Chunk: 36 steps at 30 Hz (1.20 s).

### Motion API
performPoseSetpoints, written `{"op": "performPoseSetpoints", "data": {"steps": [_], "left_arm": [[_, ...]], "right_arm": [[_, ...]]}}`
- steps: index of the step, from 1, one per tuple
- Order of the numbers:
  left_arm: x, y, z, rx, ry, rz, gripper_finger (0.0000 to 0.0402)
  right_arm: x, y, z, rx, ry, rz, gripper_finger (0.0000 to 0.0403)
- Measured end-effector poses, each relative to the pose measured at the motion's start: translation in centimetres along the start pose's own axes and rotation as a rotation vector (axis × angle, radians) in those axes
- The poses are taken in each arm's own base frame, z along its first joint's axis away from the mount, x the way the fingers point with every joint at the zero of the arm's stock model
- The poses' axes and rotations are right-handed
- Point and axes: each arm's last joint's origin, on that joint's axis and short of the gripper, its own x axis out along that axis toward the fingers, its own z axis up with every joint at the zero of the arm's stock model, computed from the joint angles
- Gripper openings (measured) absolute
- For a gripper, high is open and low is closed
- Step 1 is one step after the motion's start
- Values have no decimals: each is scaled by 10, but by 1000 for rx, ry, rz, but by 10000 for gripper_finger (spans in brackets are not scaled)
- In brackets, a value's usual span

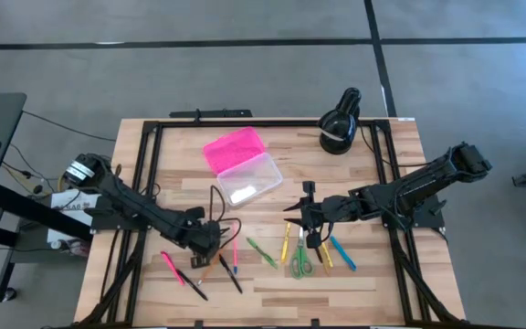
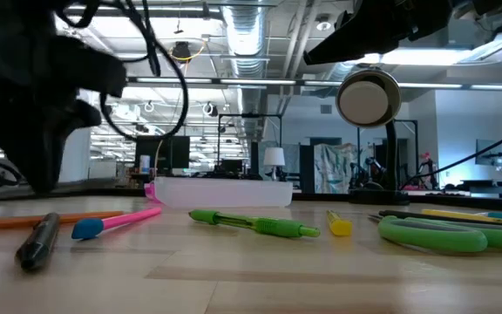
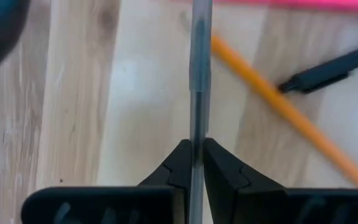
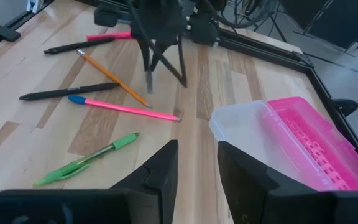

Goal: Pick & place school supplies into a supply box
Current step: Put the gray pen into the black supply box

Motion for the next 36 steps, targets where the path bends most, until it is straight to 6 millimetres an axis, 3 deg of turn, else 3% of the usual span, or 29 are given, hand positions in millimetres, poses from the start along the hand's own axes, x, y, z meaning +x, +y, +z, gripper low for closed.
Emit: {"op": "performPoseSetpoints", "data": {"steps": [6, 12, 17, 23, 30, 36], "left_arm": [[-15, 8, 26, -15, -58, 22, 17], [-33, 35, 58, -43, -112, 114, 17], [-41, 78, 88, -103, -160, 127, 17], [-41, 138, 110, -199, -247, 45, 17], [-27, 181, 128, -243, -348, -108, 17], [6, 192, 129, -262, -258, -151, 17]], "right_arm": [[0, 1, -2, 11, 17, 5, 109], [0, 1, -4, 29, 43, 9, 109], [-1, 2, -4, 34, 45, 12, 109], [-3, 9, -3, 32, 37, 32, 109], [-5, 16, -2, 22, 34, 55, 109], [-6, 18, -5, 24, 52, 62, 109]]}}
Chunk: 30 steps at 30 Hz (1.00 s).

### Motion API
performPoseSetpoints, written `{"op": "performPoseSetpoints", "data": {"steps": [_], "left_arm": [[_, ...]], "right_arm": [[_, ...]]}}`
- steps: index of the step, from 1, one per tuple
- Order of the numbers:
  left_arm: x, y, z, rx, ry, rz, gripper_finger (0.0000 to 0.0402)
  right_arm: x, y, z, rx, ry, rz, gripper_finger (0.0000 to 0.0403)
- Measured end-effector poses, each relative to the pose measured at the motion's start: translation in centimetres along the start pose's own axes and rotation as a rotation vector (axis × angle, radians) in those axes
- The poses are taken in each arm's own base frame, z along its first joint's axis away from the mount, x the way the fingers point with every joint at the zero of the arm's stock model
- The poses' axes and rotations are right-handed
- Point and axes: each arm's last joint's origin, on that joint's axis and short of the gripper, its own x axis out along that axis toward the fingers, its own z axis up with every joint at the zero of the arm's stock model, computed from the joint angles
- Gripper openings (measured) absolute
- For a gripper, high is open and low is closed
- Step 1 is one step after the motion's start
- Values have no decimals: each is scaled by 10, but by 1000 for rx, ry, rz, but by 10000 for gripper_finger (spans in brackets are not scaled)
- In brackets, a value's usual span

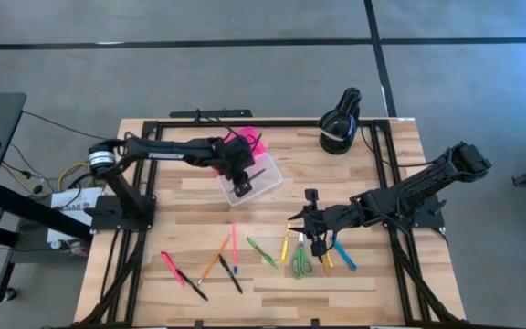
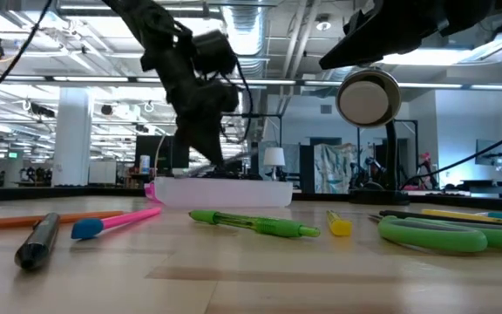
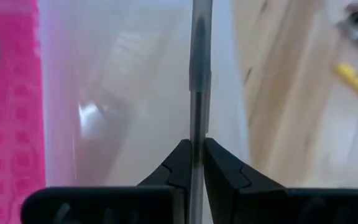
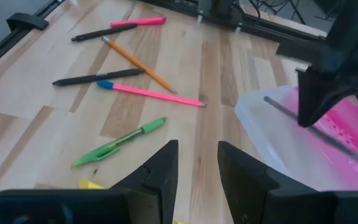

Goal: Pick & place school supplies into a supply box
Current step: Put the gray pen into the black supply box, then put the blue pen into the black supply box

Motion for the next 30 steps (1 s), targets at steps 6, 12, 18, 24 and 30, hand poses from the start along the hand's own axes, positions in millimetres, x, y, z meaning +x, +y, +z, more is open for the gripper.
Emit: {"op": "performPoseSetpoints", "data": {"steps": [6, 12, 18, 24, 30], "left_arm": [[18, 11, -3, -3, 43, 23, 17], [17, 15, -3, 15, 41, 77, 18], [17, 17, -2, 67, 34, 156, 54], [16, 17, -1, 98, 26, 163, 125], [11, 15, -1, 130, 26, 141, 169]], "right_arm": [[0, 0, 0, 0, 4, 0, 109], [0, 0, 0, 1, 4, 0, 109], [0, -1, -1, 9, 6, -1, 109], [1, -3, -1, 30, 8, -8, 109], [2, -7, -2, 94, 22, -20, 109]]}}
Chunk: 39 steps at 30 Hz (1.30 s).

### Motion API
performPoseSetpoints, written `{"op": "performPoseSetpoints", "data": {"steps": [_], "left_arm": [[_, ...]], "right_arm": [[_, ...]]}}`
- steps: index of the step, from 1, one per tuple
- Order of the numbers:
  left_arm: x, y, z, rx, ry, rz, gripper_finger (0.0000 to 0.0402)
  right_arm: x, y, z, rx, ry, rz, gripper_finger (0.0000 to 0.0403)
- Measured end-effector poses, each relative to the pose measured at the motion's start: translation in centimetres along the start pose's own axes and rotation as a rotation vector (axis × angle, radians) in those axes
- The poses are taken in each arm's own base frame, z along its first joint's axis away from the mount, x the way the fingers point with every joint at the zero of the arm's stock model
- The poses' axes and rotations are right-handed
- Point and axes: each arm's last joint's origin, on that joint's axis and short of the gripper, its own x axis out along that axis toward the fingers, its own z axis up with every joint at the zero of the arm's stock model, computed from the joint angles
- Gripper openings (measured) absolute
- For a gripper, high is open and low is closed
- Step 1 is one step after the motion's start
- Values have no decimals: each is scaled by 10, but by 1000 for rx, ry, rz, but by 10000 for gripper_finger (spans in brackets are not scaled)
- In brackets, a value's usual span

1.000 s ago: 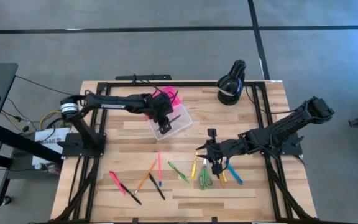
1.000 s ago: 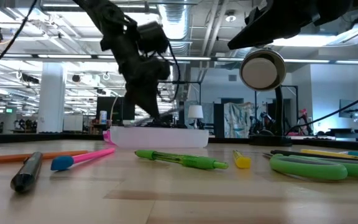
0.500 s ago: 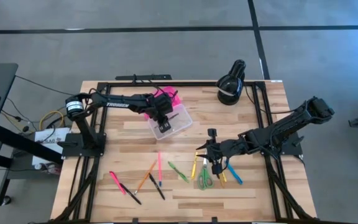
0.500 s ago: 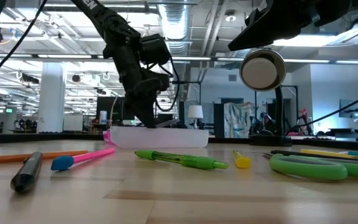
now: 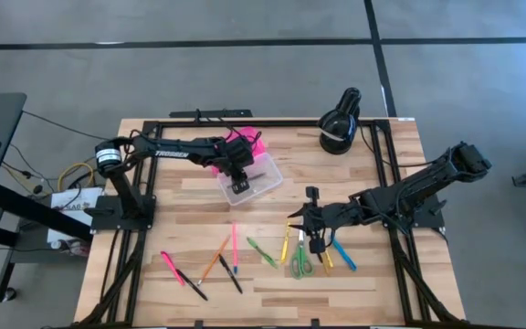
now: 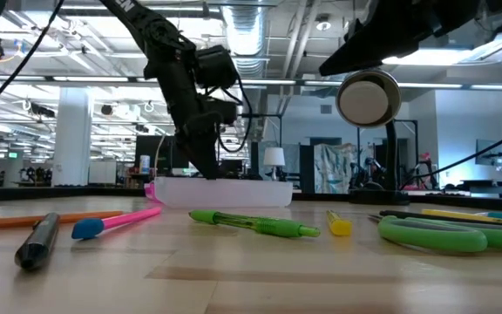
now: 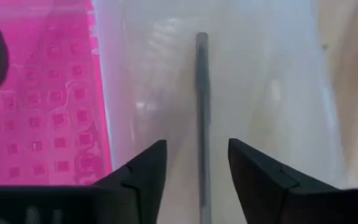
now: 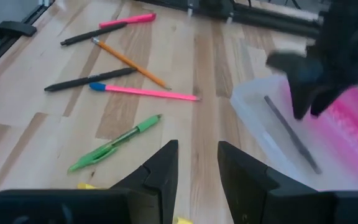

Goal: Pick & place school supplies into a supply box
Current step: Put the blue pen into the black supply box

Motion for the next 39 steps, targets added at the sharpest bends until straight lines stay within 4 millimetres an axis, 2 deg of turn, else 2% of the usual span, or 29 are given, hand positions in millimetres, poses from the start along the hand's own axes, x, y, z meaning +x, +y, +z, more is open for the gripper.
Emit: {"op": "performPoseSetpoints", "data": {"steps": [4, 9, 14, 17, 21, 29, 39], "left_arm": [[-24, -12, 5, 69, -75, -34, 177], [-70, -44, 7, 197, -208, -76, 178], [-107, -81, -6, 296, -311, -73, 178], [-118, -101, -22, 330, -335, -57, 178], [-125, -122, -44, 329, -375, -32, 178], [-115, -155, -82, 311, -415, 27, 178], [-110, -181, -109, 339, -541, 9, 178]], "right_arm": [[0, -2, -8, 70, 84, -17, 109], [-4, 1, -22, 180, 209, -107, 109], [-11, 15, -28, 245, 258, -96, 109], [-16, 27, -31, 276, 278, -74, 109], [-25, 42, -37, 354, 315, -57, 109], [-44, 64, -52, 597, 416, -96, 109], [-60, 75, -66, 843, 496, -209, 109]]}}
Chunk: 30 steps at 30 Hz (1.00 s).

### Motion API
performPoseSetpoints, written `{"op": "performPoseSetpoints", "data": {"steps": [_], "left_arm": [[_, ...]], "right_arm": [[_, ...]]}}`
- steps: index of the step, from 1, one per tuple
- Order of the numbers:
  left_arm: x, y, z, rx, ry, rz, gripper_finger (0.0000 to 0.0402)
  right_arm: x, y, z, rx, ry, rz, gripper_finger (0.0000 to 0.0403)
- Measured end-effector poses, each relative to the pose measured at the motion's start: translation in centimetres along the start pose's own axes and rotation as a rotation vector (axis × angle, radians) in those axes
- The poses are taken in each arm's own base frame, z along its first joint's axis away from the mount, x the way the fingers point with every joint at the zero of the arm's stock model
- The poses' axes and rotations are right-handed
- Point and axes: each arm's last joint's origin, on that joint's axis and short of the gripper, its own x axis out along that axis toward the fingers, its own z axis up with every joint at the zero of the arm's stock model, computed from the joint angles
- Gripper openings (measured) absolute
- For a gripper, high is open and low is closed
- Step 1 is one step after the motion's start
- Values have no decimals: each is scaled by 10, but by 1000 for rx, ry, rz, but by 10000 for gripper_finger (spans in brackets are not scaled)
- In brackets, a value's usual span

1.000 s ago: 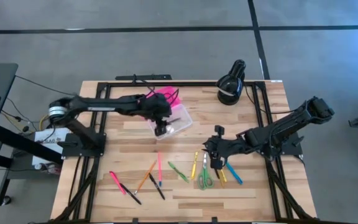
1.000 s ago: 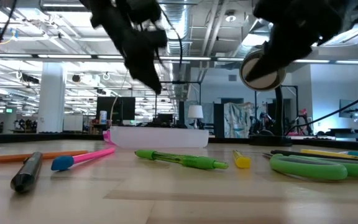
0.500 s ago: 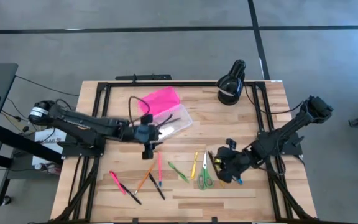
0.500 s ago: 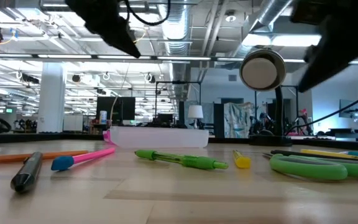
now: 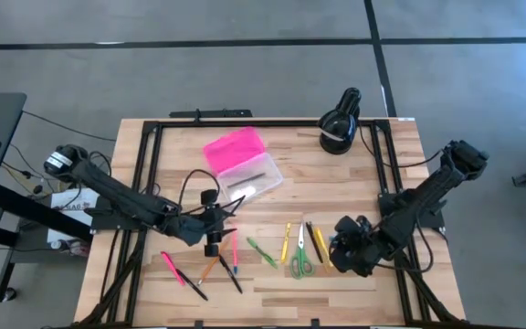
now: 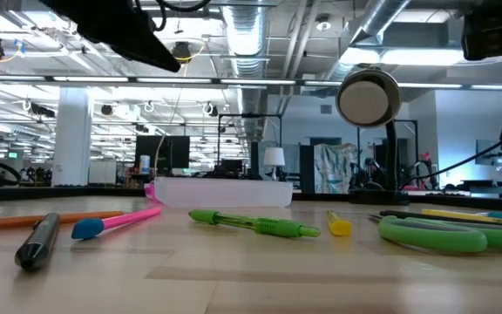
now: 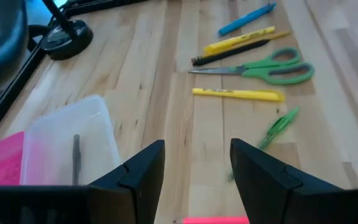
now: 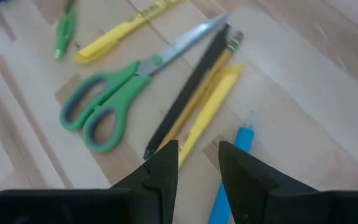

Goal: Pick & place school supplies into a supply box
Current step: Put the blue pen into the black supply box

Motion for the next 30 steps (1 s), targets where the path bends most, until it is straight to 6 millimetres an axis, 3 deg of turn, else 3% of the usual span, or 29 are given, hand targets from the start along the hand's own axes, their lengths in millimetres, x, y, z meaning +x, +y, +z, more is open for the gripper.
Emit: {"op": "performPoseSetpoints", "data": {"steps": [5, 13, 23, 30], "left_arm": [[-1, -5, -10, 9, -5, 33, 178], [2, -8, -29, 6, -1, 52, 178], [2, -8, -27, -2, -21, 54, 178], [2, -8, -27, -2, -21, 53, 178]], "right_arm": [[1, 0, -6, 23, 21, -16, 109], [25, 4, -19, -37, 173, -113, 109], [23, 11, -15, -26, 179, -148, 109], [38, 9, -17, -16, 211, -217, 109]]}}
